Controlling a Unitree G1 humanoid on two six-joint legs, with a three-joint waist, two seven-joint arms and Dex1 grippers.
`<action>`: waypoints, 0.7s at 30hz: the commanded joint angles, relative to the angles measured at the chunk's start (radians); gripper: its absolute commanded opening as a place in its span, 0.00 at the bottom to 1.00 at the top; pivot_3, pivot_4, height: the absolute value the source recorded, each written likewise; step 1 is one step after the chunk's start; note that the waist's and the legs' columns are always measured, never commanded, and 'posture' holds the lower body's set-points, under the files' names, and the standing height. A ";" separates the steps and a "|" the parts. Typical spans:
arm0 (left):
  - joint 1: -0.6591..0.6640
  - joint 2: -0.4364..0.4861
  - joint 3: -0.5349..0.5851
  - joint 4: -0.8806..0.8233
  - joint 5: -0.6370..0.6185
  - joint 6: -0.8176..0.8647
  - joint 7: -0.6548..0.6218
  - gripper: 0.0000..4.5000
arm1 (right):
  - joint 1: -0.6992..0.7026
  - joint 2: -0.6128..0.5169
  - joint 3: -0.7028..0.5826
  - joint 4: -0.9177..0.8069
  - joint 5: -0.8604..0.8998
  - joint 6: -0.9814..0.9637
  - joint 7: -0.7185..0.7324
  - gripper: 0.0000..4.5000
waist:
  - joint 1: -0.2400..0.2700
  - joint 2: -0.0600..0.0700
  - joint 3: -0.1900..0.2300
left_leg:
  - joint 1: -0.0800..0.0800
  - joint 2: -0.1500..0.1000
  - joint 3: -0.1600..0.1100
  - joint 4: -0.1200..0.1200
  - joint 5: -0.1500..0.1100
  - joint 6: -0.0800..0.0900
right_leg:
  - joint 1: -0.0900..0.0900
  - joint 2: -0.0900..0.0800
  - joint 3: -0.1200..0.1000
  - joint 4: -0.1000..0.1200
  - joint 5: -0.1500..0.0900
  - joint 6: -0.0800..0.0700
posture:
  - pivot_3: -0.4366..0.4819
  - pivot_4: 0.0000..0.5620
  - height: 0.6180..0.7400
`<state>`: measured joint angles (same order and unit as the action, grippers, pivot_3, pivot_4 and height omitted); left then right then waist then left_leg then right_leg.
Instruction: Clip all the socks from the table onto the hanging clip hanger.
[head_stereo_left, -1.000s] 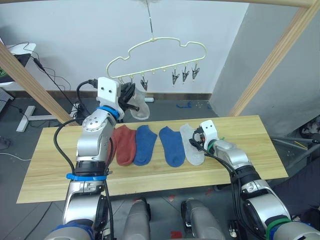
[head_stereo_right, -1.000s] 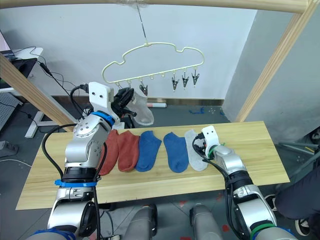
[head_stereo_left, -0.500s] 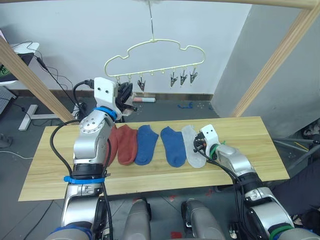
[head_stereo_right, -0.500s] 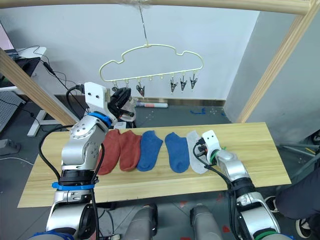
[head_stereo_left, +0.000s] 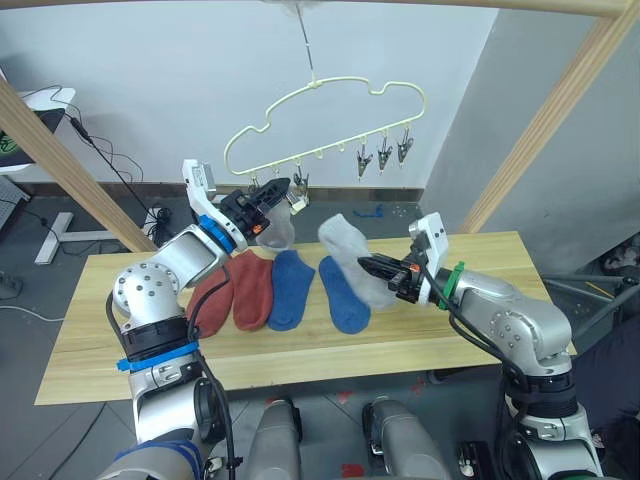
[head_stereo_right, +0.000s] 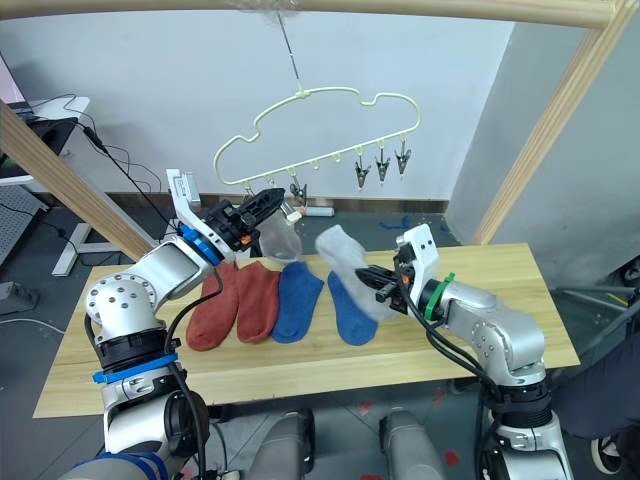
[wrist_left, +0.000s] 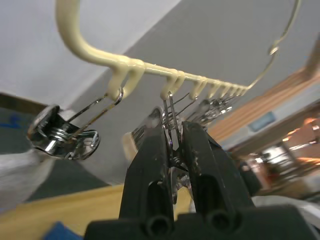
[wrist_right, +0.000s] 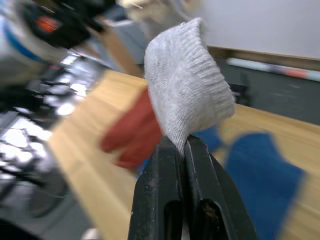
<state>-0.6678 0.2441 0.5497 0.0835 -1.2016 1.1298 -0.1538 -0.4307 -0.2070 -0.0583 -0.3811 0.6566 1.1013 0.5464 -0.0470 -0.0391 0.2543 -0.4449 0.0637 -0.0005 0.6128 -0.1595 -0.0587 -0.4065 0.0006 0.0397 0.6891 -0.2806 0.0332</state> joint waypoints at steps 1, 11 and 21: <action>-0.036 -0.007 0.031 -0.017 -0.177 0.046 0.079 0.03 | -0.028 0.038 -0.060 -0.051 0.112 0.063 -0.049 0.01 | 0.005 0.000 0.000 | 0.000 0.000 0.000 0.000 0.000 0.000 | 0.000 0.000 0.000 0.000 0.000 0.000 | 0.44 0.34 1.00; -0.021 0.005 -0.006 -0.020 -0.339 0.014 0.200 0.03 | -0.058 0.080 -0.093 -0.042 0.215 0.097 -0.158 0.01 | 0.017 0.000 0.000 | -0.003 -0.001 -0.001 0.001 0.000 0.000 | -0.001 -0.001 -0.001 -0.001 0.001 -0.001 | 0.44 0.34 1.00; 0.002 0.034 -0.059 -0.033 -0.377 -0.017 0.198 0.03 | -0.108 0.096 -0.077 0.004 0.252 0.078 -0.210 0.01 | 0.016 0.000 0.000 | -0.003 -0.001 -0.001 0.001 0.000 0.000 | -0.002 0.000 -0.001 -0.001 0.001 -0.001 | 0.44 0.35 1.00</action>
<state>-0.6580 0.2729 0.5045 0.0895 -1.5339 1.1241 0.0542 -0.5177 -0.1166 -0.1366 -0.3624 0.8867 1.2033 0.3365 -0.0310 -0.0396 0.2540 -0.4483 0.0629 -0.0010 0.6140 -0.1594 -0.0584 -0.4080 0.0002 0.0388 0.6884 -0.2800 0.0322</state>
